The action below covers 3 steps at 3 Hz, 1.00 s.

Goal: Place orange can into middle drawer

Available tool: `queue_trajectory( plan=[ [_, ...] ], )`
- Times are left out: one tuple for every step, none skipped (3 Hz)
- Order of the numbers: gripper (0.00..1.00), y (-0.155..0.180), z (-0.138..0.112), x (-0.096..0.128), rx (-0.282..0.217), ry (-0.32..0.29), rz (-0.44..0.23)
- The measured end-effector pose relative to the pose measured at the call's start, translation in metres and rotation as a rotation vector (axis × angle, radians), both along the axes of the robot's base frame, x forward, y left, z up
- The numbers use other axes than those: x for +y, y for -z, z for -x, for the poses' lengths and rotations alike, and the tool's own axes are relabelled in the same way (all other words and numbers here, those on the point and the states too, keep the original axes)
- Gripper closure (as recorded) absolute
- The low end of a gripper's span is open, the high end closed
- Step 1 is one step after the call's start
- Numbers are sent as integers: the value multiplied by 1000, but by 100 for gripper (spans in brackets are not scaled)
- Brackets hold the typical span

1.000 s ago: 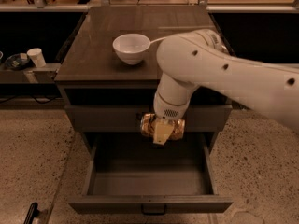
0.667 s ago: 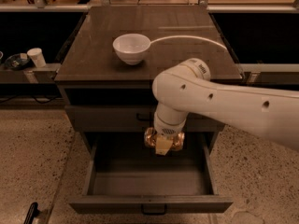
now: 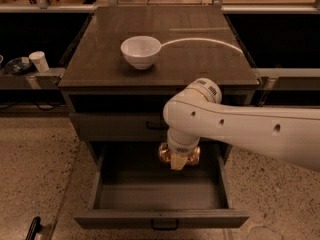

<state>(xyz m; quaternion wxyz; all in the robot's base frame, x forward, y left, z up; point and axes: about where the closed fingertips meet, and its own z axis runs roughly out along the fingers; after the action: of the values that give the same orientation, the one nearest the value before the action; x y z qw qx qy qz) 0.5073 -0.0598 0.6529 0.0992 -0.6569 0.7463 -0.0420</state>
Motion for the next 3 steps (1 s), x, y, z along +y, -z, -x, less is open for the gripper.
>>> queue_trajectory(
  plan=[
    [100,4,-1,1,0,-2,-4],
    [100,63,-7,19,-2,-32,-57],
    [100,157,-6,50,-16,-117,-93]
  ],
)
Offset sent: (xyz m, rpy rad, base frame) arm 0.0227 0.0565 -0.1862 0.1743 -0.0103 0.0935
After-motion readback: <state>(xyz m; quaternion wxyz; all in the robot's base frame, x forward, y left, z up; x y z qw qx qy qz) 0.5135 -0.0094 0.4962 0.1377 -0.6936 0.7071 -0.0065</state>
